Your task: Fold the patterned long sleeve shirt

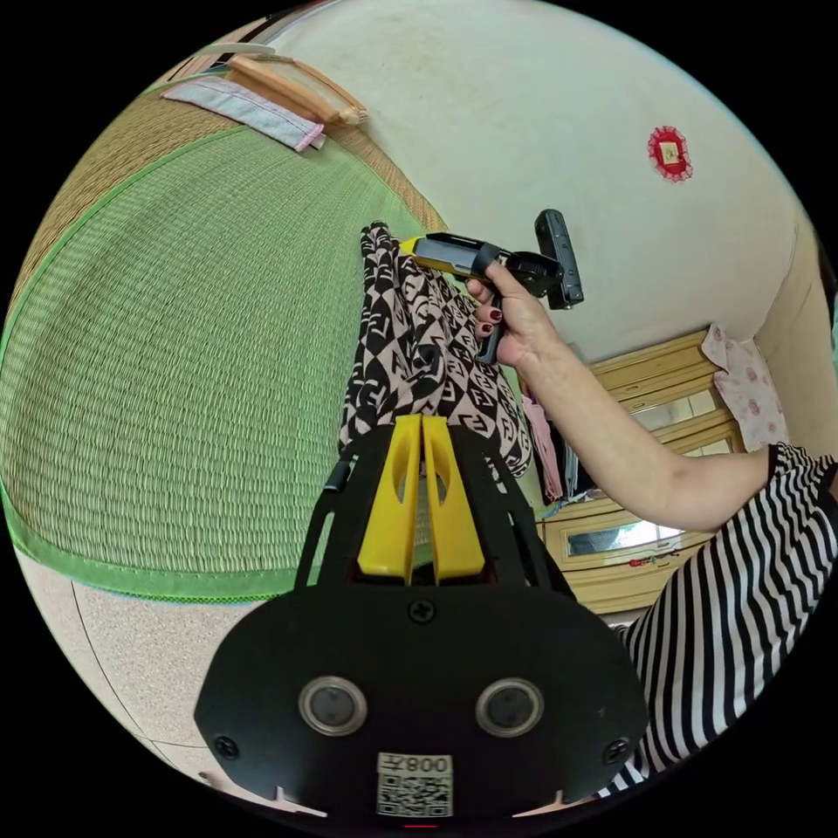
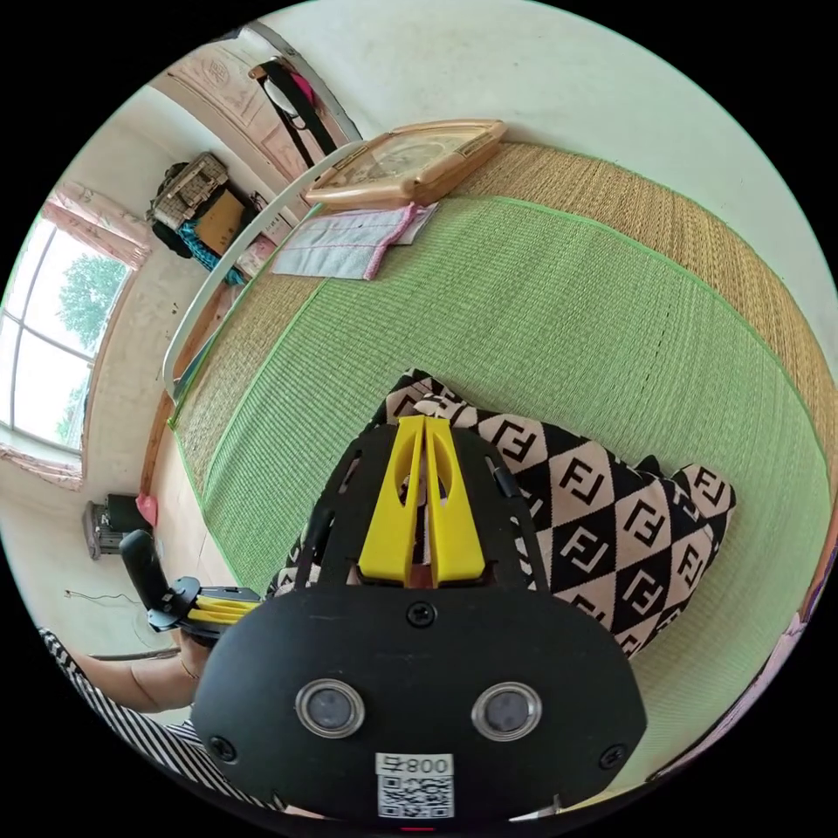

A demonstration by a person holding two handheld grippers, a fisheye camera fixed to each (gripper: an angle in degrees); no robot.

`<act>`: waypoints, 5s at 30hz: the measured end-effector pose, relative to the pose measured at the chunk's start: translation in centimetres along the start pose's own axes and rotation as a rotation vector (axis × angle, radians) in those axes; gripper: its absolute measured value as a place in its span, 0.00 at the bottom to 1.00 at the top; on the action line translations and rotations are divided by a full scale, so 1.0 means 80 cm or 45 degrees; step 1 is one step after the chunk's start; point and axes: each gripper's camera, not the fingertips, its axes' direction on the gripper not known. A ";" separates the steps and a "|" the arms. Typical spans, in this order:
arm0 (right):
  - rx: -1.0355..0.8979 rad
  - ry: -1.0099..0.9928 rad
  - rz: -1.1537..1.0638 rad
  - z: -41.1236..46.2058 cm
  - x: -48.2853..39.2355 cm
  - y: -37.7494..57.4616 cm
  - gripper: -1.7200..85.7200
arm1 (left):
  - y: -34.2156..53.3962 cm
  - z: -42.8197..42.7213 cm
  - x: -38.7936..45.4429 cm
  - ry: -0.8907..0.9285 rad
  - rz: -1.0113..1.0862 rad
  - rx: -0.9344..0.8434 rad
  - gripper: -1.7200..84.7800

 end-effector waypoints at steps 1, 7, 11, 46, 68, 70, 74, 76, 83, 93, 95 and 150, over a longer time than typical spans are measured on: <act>-0.006 0.002 -0.001 0.003 0.000 0.001 0.02 | 0.001 0.006 0.001 -0.024 0.006 -0.008 0.02; -0.028 -0.033 -0.028 -0.015 0.001 0.003 0.02 | 0.007 0.024 0.007 -0.014 0.011 -0.030 0.02; -0.019 -0.117 -0.086 -0.083 0.000 0.019 0.02 | 0.015 0.017 0.025 0.030 0.047 0.000 0.02; 0.296 -0.401 0.368 -0.428 0.251 0.196 0.02 | 0.026 0.120 0.087 -0.180 0.141 -0.123 0.02; -0.031 -0.804 0.139 -0.536 0.095 0.403 0.02 | 0.001 0.119 0.065 -0.138 0.046 -0.045 0.02; -0.052 -0.767 0.111 -0.551 0.089 0.399 0.02 | 0.002 0.113 0.065 -0.131 0.020 -0.037 0.02; 0.011 -0.703 0.107 -0.603 0.085 0.410 0.02 | 0.013 0.095 0.083 -0.130 0.073 -0.024 0.02; -0.005 -0.735 0.152 -0.601 0.096 0.418 0.02 | 0.021 0.096 0.081 -0.112 0.058 -0.055 0.02; 0.067 -0.851 0.320 -0.638 0.135 0.445 0.02 | 0.054 0.097 0.083 0.061 0.007 -0.119 0.04; 0.109 -0.939 0.629 -0.672 0.208 0.505 0.14 | 0.048 0.177 0.061 0.347 -0.168 -0.387 0.13; 0.122 -0.984 0.651 -0.678 0.217 0.506 0.15 | 0.043 0.182 0.055 0.328 -0.194 -0.381 0.13; 0.089 -1.319 0.707 -0.833 0.111 0.236 0.14 | 0.063 0.052 -0.141 0.708 -0.761 0.276 0.17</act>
